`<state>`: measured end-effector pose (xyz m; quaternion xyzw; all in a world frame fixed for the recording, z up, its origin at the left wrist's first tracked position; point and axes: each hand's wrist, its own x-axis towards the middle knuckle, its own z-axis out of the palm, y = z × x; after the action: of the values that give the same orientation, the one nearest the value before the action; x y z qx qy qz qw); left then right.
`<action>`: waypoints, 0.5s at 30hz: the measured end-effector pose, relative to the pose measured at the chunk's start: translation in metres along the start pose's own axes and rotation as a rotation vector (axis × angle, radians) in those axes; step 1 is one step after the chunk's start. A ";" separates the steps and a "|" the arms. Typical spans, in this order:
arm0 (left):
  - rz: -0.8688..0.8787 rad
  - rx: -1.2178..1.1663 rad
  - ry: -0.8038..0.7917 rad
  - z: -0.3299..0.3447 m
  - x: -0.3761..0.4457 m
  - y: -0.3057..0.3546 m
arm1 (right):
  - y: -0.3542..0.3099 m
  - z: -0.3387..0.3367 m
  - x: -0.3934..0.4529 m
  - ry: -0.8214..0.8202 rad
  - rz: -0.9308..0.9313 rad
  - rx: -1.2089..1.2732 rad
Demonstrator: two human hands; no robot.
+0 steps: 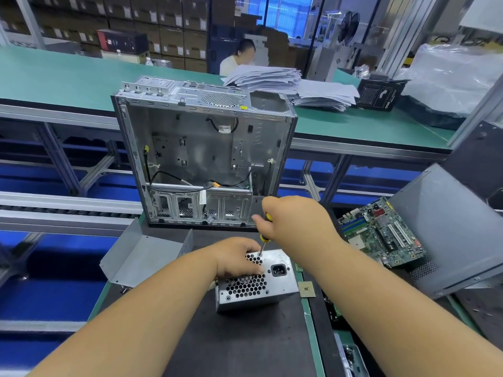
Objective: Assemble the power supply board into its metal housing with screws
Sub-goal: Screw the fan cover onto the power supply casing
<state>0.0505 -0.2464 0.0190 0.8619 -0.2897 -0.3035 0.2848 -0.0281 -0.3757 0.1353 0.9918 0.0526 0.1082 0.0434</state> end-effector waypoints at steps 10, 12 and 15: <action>0.008 -0.044 0.007 0.001 0.000 0.000 | 0.012 -0.009 -0.005 -0.074 -0.060 0.351; 0.012 -0.053 0.003 0.001 0.000 0.000 | 0.014 -0.009 -0.006 -0.052 -0.046 0.372; 0.020 -0.061 0.008 0.000 0.001 0.000 | 0.009 -0.008 -0.011 -0.084 -0.117 0.369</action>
<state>0.0511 -0.2469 0.0192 0.8511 -0.2877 -0.3057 0.3152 -0.0391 -0.3854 0.1414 0.9818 0.1271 0.0528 -0.1310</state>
